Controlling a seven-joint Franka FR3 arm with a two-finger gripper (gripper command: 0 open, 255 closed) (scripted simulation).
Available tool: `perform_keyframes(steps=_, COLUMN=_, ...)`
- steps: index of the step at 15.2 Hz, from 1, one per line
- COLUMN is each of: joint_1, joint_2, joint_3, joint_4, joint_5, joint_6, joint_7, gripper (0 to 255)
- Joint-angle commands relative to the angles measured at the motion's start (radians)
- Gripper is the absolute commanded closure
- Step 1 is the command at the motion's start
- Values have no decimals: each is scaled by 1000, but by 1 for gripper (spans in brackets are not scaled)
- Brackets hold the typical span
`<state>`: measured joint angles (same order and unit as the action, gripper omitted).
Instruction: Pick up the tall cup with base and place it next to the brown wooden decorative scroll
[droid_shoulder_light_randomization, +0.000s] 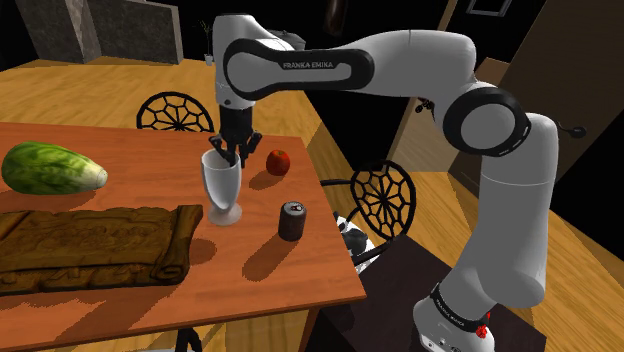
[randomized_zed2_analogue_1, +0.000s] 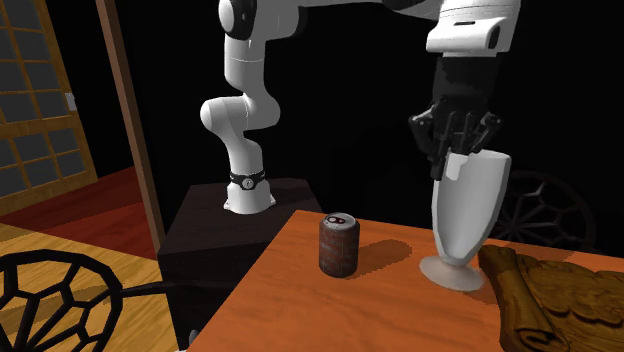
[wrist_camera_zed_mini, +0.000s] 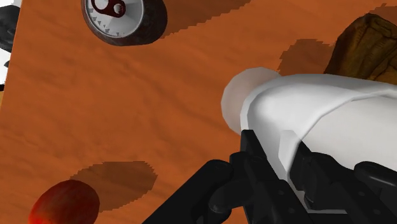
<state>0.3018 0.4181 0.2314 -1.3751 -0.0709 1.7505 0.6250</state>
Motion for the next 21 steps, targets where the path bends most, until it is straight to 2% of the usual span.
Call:
perform_keyframes(steps=1, joint_1=-1, joint_2=3, joint_3=-1, joint_4=-19, joint_5=-1, joint_6=24, joint_7=0, gripper=255)
perform_keyframes(steps=11, joint_1=-4, joint_2=20, joint_3=-4, joint_4=-127, joint_5=-6, joint_6=147, joint_7=2, gripper=255)
perform_keyframes(steps=19, joint_1=-4, joint_2=20, joint_3=-4, joint_4=-126, joint_5=-6, joint_6=147, joint_7=2, gripper=255)
perform_keyframes(steps=20, joint_1=-5, joint_2=20, joint_3=-4, joint_4=-126, joint_5=-6, joint_6=147, joint_7=2, gripper=0)
perform_keyframes(steps=21, joint_1=-5, joint_2=20, joint_3=-4, joint_4=-127, joint_5=-6, joint_6=147, joint_7=2, gripper=0)
